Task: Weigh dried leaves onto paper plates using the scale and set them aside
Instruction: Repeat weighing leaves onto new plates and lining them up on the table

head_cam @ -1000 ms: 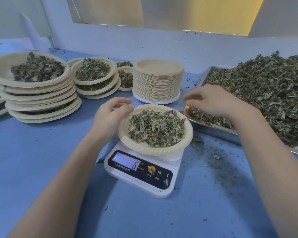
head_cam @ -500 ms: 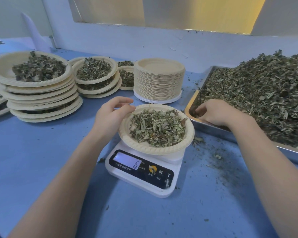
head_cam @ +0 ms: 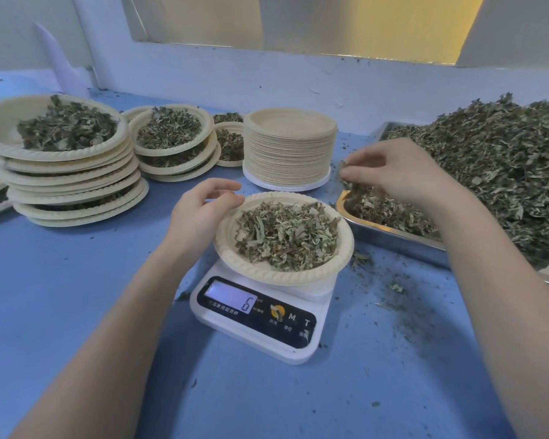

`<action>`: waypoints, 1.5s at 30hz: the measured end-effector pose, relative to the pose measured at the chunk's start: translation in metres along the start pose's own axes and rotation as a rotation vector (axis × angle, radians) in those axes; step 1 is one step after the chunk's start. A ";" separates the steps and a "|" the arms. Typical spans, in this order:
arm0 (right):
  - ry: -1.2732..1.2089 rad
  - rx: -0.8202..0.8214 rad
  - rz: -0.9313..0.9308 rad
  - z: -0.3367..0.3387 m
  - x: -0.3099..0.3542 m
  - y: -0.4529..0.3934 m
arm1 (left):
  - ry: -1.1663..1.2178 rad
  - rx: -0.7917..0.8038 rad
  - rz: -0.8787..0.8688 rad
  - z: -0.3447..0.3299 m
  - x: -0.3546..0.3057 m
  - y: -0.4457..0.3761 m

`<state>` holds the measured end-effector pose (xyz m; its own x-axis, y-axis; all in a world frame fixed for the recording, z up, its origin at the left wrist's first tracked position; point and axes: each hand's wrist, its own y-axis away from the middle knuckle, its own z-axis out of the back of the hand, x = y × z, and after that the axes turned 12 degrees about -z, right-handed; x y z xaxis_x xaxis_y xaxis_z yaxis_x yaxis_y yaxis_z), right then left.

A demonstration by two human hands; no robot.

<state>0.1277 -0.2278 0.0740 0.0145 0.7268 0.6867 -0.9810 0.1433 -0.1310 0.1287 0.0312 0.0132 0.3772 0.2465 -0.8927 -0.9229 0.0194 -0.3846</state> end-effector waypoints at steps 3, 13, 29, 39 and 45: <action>-0.095 0.239 0.047 -0.003 0.014 0.009 | -0.009 -0.012 -0.006 0.000 0.002 -0.001; 0.055 0.208 0.027 -0.002 0.003 0.002 | -0.016 -0.008 -0.008 0.001 0.001 -0.002; 0.359 0.057 -0.192 -0.021 -0.040 -0.018 | 0.010 0.013 -0.007 0.000 0.001 -0.001; 0.386 0.098 -0.258 -0.023 -0.043 -0.018 | -0.002 0.017 -0.010 0.001 0.003 -0.001; 0.430 0.112 -0.226 -0.018 -0.041 -0.015 | -0.006 0.014 -0.013 0.001 0.002 -0.001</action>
<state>0.1448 -0.2472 0.0352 0.2841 0.9005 0.3293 -0.9586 0.2730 0.0805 0.1300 0.0322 0.0119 0.3889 0.2521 -0.8861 -0.9188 0.0365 -0.3929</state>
